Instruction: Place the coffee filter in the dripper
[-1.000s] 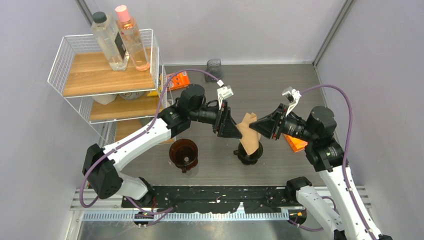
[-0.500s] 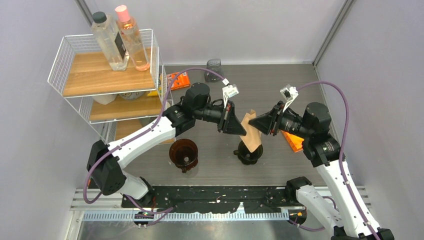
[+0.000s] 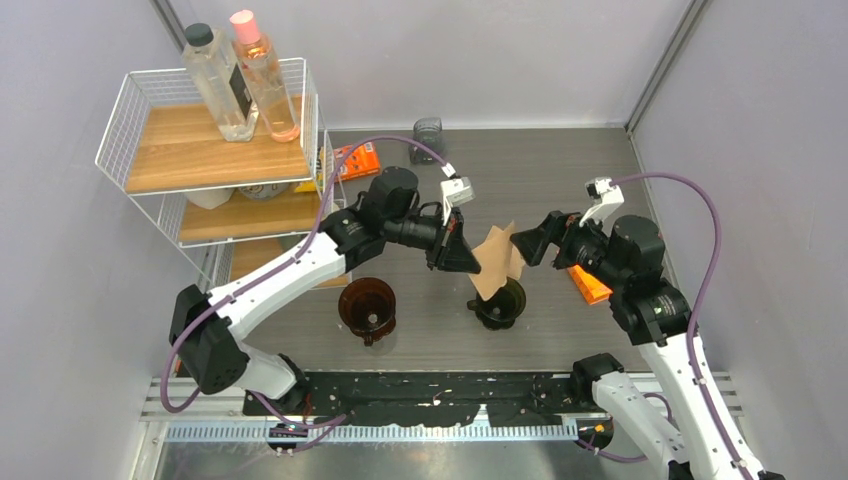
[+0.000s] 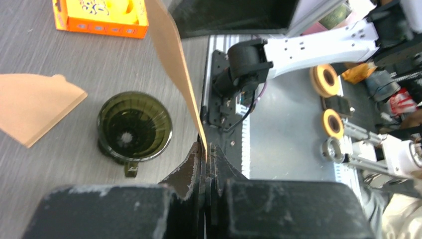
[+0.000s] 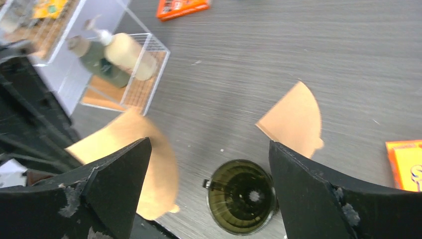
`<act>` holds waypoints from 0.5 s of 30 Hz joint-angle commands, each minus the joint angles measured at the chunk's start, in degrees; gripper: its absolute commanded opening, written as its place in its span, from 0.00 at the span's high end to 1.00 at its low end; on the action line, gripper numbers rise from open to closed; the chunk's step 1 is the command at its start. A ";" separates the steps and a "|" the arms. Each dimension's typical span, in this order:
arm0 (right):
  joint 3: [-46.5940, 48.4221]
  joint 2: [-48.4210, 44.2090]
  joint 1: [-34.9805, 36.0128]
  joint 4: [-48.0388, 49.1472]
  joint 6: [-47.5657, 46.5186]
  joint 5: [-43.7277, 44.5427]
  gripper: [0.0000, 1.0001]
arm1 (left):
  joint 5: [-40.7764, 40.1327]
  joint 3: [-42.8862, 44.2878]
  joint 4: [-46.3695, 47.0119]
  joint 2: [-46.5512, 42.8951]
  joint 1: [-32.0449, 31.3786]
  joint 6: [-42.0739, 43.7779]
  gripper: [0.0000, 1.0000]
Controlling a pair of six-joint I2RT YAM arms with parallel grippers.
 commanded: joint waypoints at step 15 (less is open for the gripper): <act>-10.37 -2.93 -2.61 6.70 -5.56 -9.37 0.05 | -4.39 2.95 -3.11 -5.95 2.01 7.60 1.00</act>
